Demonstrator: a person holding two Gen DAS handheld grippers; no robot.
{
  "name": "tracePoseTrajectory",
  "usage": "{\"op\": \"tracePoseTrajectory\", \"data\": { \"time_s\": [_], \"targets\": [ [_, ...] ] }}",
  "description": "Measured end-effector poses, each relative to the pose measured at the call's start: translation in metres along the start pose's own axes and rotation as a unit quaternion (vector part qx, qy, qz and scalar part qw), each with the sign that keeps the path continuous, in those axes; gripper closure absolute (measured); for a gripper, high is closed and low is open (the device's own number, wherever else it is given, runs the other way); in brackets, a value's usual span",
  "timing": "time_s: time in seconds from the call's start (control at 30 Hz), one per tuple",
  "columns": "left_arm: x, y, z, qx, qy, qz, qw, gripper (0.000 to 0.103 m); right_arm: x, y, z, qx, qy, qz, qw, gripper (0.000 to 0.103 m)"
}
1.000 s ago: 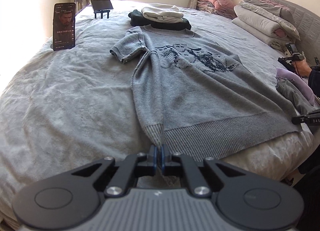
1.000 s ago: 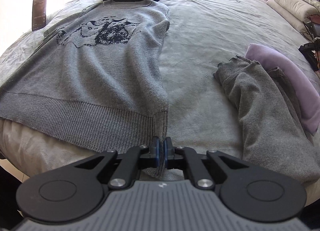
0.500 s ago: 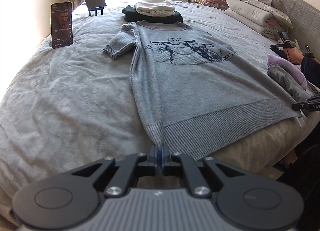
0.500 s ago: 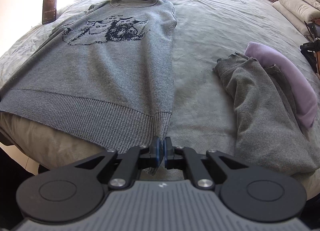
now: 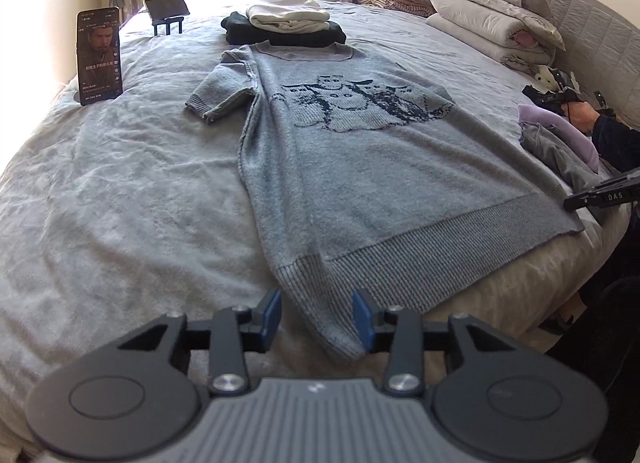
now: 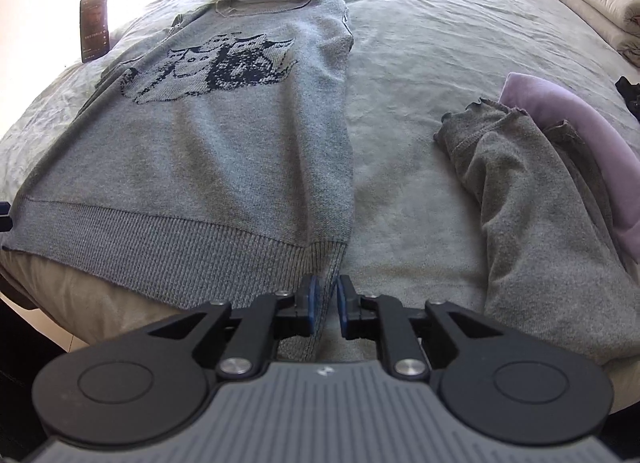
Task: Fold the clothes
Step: 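Grasp the sweater hem with both grippers and pull it straight, then open both grippers and move them up to the sweater shoulder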
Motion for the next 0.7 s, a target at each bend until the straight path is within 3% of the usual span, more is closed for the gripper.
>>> {"op": "tracePoseTrajectory", "data": {
  "time_s": [0.13,0.43,0.7],
  "targets": [
    [0.01,0.018,0.008,-0.007,0.006,-0.016,0.9998,0.062,-0.006,0.013,0.003,-0.011,-0.002,0.011,1.0,0.07],
    [0.039,0.058,0.049,-0.006,0.009,-0.081,0.9967,0.06,-0.003,0.048,0.025,-0.017,0.005,0.012,1.0,0.069],
    [0.079,0.093,0.089,-0.019,0.017,-0.155,0.9877,0.06,0.019,0.093,0.049,-0.022,0.027,-0.012,0.999,0.069]
  ]
}}
Point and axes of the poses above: each gripper's, at about its wrist camera, not at the fingertips, and z roughly the way its jaws point, x to its left, y to its top, the point moved 2 cm from there along z, roughly the way its jaws point, and after that the axes turned 3 degrees about -z, right-handed, at the moved point
